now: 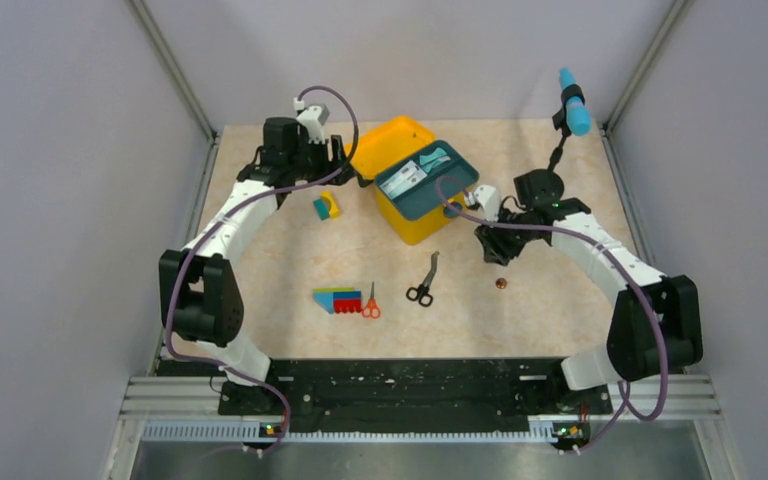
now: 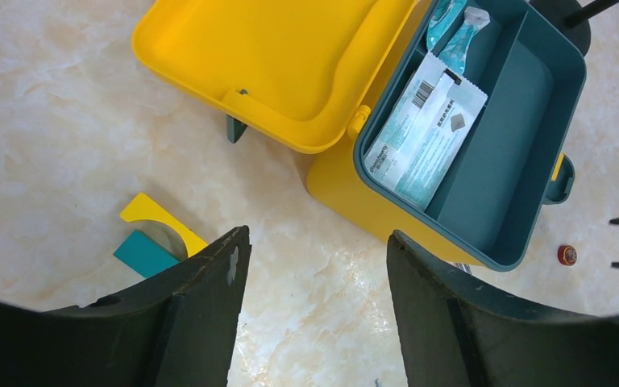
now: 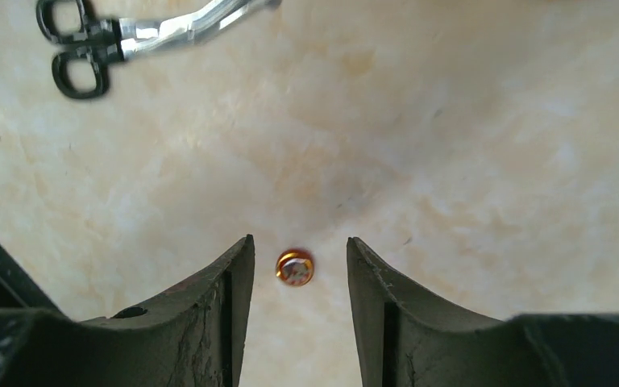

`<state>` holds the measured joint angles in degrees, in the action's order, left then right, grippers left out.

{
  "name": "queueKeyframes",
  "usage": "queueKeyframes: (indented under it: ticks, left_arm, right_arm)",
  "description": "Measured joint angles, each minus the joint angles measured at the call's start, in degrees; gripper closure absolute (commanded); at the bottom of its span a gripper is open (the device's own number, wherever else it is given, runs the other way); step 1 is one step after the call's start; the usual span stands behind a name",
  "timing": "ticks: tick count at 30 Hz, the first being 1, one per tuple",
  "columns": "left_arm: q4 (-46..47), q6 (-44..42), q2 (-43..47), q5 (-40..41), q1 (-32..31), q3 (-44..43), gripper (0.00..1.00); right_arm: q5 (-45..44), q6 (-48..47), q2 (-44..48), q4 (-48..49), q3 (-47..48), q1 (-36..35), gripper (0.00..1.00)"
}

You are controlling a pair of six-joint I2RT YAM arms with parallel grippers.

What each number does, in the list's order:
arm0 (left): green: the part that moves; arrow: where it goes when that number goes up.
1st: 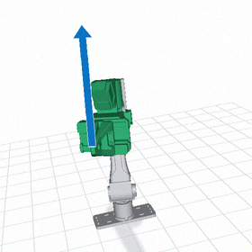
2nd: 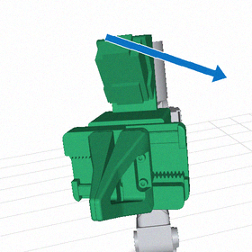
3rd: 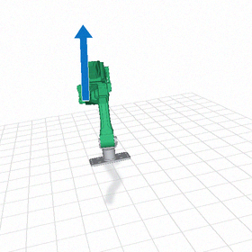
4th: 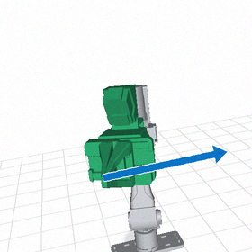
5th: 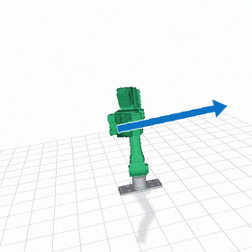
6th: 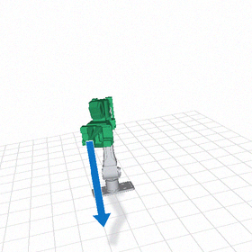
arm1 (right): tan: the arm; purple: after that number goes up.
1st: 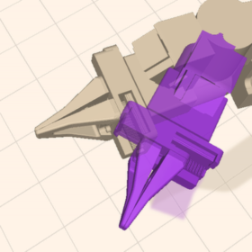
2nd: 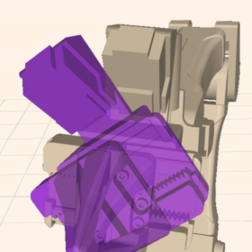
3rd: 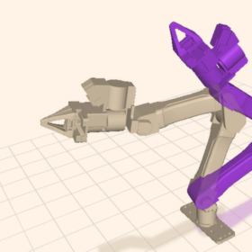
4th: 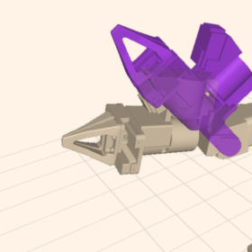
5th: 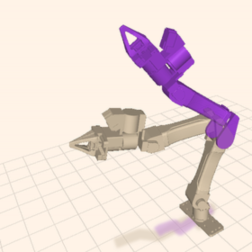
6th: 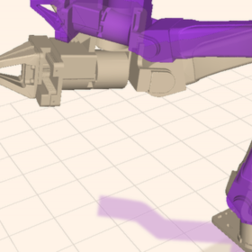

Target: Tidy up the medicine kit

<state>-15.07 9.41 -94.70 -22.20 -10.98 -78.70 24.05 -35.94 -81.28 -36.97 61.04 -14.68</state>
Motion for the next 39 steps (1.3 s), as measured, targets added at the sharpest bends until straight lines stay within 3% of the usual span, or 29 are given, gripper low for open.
queueKeyframes:
  ticks: [6,16,35,36,39]
  left_arm:
    - [0.0,0.2,0.0,-0.3,0.0,-0.3,0.32]
    - [0.0,0.2,0.0,-0.5,0.0,-0.3,0.32]
    - [0.0,0.4,0.0,-0.5,0.0,-0.3,0.32]
    - [0.0,0.4,0.0,-0.5,0.0,-0.3,0.28]
    - [-0.2,0.5,0.0,-0.5,0.0,-0.4,0.28]
  right_arm:
    - [-3.7,-1.5,-1.5,-4.4,-7.5,0.4,0.56]
    - [-9.2,-5.5,-7.2,-3.0,-9.0,0.5,0.5]
    - [-12.7,-9.4,-5.5,3.1,-13.9,-2.9,0.59]
    - [-12.6,-9.3,-5.5,3.1,-13.9,-2.9,0.59]
    - [-12.3,-8.9,-5.5,3.2,-13.9,-3.0,0.66]
